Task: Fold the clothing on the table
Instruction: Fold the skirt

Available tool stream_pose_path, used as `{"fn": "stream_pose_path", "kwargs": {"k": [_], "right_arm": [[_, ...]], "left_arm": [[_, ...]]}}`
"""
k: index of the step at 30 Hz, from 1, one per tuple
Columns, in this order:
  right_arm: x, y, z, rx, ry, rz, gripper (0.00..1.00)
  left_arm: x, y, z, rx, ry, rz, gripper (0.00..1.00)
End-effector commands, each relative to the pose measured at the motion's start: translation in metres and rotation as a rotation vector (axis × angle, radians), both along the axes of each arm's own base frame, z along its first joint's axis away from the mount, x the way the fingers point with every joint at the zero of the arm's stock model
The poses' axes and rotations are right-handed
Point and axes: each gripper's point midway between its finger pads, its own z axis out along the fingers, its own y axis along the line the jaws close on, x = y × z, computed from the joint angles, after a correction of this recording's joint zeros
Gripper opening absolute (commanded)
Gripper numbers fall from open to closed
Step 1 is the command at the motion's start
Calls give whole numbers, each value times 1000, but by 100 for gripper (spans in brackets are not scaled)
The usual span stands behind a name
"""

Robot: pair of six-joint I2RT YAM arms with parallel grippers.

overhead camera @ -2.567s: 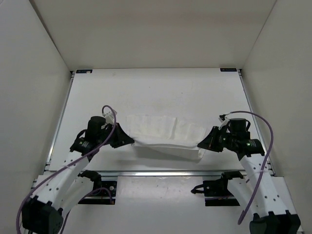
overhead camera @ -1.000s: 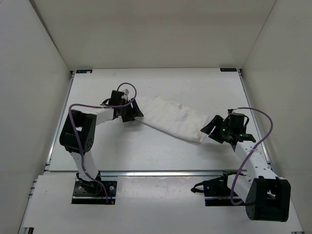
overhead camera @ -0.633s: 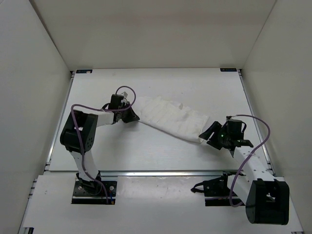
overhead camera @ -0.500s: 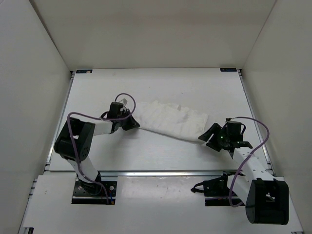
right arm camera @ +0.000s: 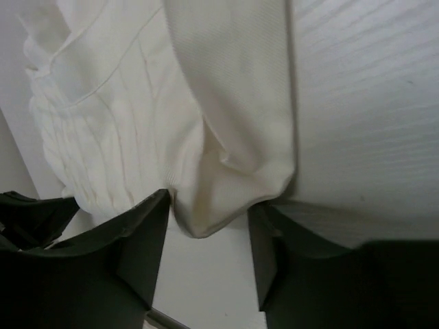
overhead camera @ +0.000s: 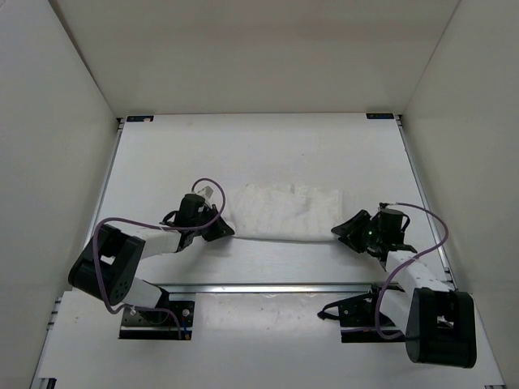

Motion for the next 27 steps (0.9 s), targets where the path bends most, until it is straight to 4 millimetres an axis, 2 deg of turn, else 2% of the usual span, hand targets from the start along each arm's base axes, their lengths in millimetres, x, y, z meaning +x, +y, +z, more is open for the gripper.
{"fn": "stream_pose_path", "kwargs": {"k": [1, 4, 6, 7, 10, 11, 13, 14, 15, 16, 17, 19, 21, 22, 23, 24, 25, 27], "right_arm": [[-7, -13, -12, -19, 15, -84, 42], [2, -23, -5, -62, -26, -98, 12], [9, -26, 3, -78, -50, -82, 1], [12, -25, 7, -81, -62, -69, 0], [31, -12, 36, -123, -143, 49, 0], [33, -10, 39, -147, -140, 63, 0], [52, 12, 73, -205, -224, 182, 0], [55, 17, 71, -219, -203, 201, 0], [61, 31, 90, -239, -254, 269, 0], [67, 46, 101, -240, -268, 327, 0], [68, 53, 102, -237, -262, 358, 0], [72, 89, 128, -220, -341, 463, 0], [74, 115, 136, -224, -377, 524, 0], [70, 135, 147, -223, -411, 579, 0], [70, 151, 149, -225, -425, 612, 0], [71, 159, 142, -223, -412, 633, 0], [67, 176, 150, -213, -441, 678, 1], [65, 200, 135, -203, -408, 736, 0]], "left_arm": [[-9, 8, -5, 26, 12, 8, 0], [-11, 10, -11, 32, 18, 9, 0], [-12, 6, -14, 33, 18, 0, 0], [-12, 6, -15, 33, 19, 7, 0], [-11, 5, -20, 36, 16, 10, 0], [-12, 3, -21, 30, 17, 1, 0], [-12, 4, -24, 32, 13, 12, 0], [-12, 1, -22, 29, 11, 13, 0], [-15, 1, -25, 29, 14, 14, 0], [-14, 1, -25, 27, 12, 16, 0], [-12, 1, -23, 22, 9, 22, 0], [-14, -2, -23, 26, 5, 13, 0], [-12, 0, -21, 22, -3, 28, 0], [-12, 0, -20, 22, -2, 26, 0], [-12, -1, -18, 16, -10, 26, 0], [-12, 0, -19, 20, -8, 32, 0], [-11, 1, -19, 22, -12, 34, 0], [-11, 3, -19, 19, -10, 45, 0]]}}
